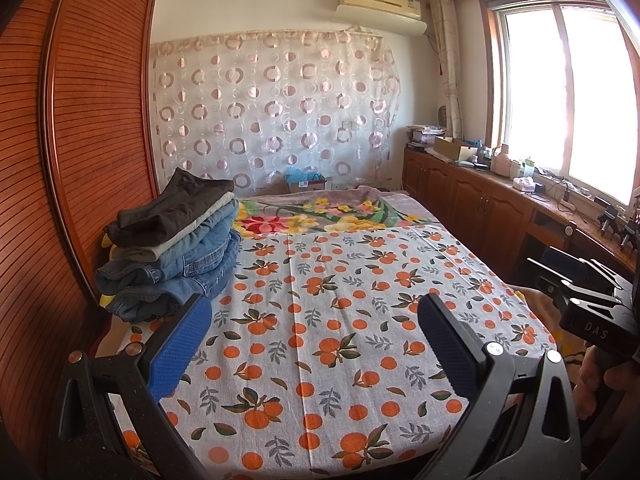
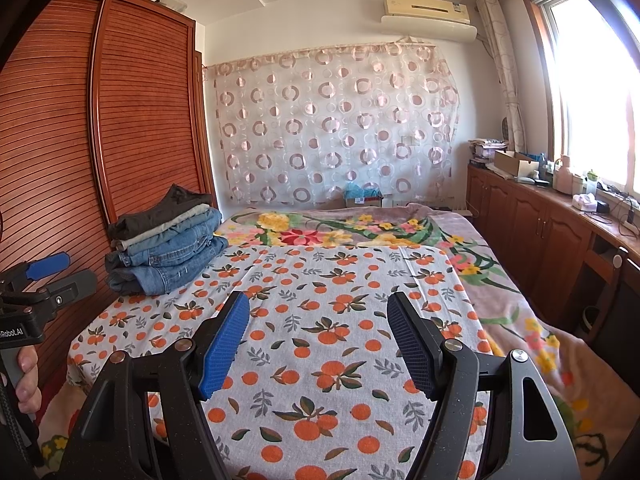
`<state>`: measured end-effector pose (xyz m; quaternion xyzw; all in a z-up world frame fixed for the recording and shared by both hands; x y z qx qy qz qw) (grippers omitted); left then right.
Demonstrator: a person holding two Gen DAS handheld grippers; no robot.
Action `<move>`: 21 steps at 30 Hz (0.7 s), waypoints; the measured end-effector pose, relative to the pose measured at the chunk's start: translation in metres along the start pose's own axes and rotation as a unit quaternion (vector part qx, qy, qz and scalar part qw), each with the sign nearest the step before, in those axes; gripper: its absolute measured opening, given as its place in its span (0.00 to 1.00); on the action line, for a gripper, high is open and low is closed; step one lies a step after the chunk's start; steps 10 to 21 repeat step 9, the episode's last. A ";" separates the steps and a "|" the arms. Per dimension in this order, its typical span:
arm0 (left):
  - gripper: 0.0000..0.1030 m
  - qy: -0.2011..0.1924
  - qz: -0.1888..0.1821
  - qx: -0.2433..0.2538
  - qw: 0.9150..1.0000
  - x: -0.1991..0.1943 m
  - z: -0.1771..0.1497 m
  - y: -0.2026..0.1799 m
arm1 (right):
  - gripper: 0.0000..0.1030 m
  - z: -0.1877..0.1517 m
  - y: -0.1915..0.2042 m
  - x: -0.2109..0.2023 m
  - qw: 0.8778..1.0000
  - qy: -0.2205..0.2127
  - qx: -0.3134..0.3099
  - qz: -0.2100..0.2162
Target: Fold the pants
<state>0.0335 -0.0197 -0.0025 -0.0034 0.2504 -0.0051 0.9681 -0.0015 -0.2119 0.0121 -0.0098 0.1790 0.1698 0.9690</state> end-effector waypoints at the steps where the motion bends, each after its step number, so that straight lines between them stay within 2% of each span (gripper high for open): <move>1: 1.00 0.000 0.000 0.000 1.000 0.000 0.000 0.000 | 0.71 0.000 0.000 0.000 1.000 0.000 0.000 0.000; 21: 1.00 0.001 0.000 -0.001 1.000 0.000 -0.001 0.001 | 0.71 0.000 0.001 0.000 1.000 0.000 0.001 0.000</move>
Point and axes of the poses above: each gripper's, at about its wrist camera, not at the fingertips, and x roughly the way its jaws point, y to its left, z to its top, the point moved 9 cm from there along x, roughly the way its jaws point, and after that the axes turned 3 degrees about y, right-handed, at the moved point
